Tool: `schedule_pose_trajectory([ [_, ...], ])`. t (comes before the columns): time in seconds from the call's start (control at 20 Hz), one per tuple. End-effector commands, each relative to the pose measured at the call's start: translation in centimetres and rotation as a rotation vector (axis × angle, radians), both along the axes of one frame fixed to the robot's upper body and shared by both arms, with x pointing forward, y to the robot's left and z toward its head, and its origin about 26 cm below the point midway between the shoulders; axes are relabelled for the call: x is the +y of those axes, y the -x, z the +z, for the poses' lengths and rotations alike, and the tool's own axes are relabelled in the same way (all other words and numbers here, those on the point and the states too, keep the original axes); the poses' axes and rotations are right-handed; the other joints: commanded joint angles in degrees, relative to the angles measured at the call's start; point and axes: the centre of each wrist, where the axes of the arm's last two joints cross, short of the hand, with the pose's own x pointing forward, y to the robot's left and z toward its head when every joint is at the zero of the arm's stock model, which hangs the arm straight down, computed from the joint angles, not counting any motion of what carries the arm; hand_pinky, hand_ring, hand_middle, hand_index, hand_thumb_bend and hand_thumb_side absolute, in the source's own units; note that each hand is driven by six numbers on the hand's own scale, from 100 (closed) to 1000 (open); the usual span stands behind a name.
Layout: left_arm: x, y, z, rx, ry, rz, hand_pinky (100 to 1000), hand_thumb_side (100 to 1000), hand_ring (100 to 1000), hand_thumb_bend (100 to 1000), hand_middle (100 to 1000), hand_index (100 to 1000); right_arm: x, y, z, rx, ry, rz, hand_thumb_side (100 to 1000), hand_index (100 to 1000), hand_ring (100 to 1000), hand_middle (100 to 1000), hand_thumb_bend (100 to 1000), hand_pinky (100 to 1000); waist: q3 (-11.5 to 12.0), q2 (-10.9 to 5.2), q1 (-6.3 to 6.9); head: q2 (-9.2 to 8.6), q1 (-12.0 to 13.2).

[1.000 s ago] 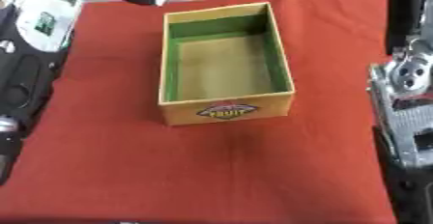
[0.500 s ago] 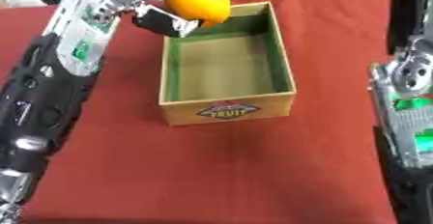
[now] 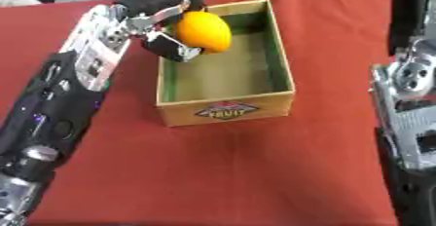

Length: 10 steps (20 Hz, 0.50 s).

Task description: Pick up objects on the table and place them in the box.

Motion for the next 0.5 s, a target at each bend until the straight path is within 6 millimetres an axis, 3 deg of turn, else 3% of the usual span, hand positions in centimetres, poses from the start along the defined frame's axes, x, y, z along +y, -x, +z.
schedule_pose_trajectory([
  [0.05, -0.2, -0.3, 0.3, -0.023, -0.033, 0.003, 285, 204, 489, 100, 495, 638, 0.0, 0.4, 1.0, -0.037, 0.003, 0.006, 1000, 859, 809, 608, 100, 820, -0.1, -0.93, -0.24, -0.65, 0.1],
  [0.25, -0.2, -0.5, -0.1, -0.027, -0.041, 0.004, 285, 204, 489, 100, 495, 638, 0.0, 0.4, 1.0, -0.037, 0.002, 0.006, 1000, 859, 809, 608, 100, 820, -0.1, -0.92, -0.24, -0.66, 0.1],
  [0.3, -0.2, -0.5, -0.3, -0.025, -0.047, 0.004, 640, 195, 744, 100, 738, 820, 0.0, 0.4, 1.0, -0.037, 0.002, 0.006, 1000, 859, 809, 608, 100, 821, -0.1, -0.88, -0.2, -0.71, 0.1],
  [0.35, -0.1, -0.6, -0.6, -0.017, -0.076, 0.008, 679, 206, 765, 107, 756, 835, 0.0, 0.4, 1.0, -0.037, 0.003, 0.007, 1000, 859, 809, 608, 100, 821, -0.3, -0.81, -0.15, -0.79, 0.2],
  [0.45, -0.2, -1.0, -1.2, 0.005, -0.139, 0.021, 750, 265, 824, 211, 807, 888, 0.0, 0.4, 0.9, -0.036, 0.002, 0.008, 1000, 859, 808, 607, 100, 821, -0.4, -0.77, -0.15, -0.85, 0.4],
  [0.5, -0.2, -1.1, -1.4, 0.011, -0.16, 0.029, 804, 346, 868, 324, 845, 937, 0.0, 0.4, 0.9, -0.035, 0.002, 0.008, 1000, 858, 808, 607, 100, 821, -0.5, -0.74, -0.16, -0.85, 0.5],
])
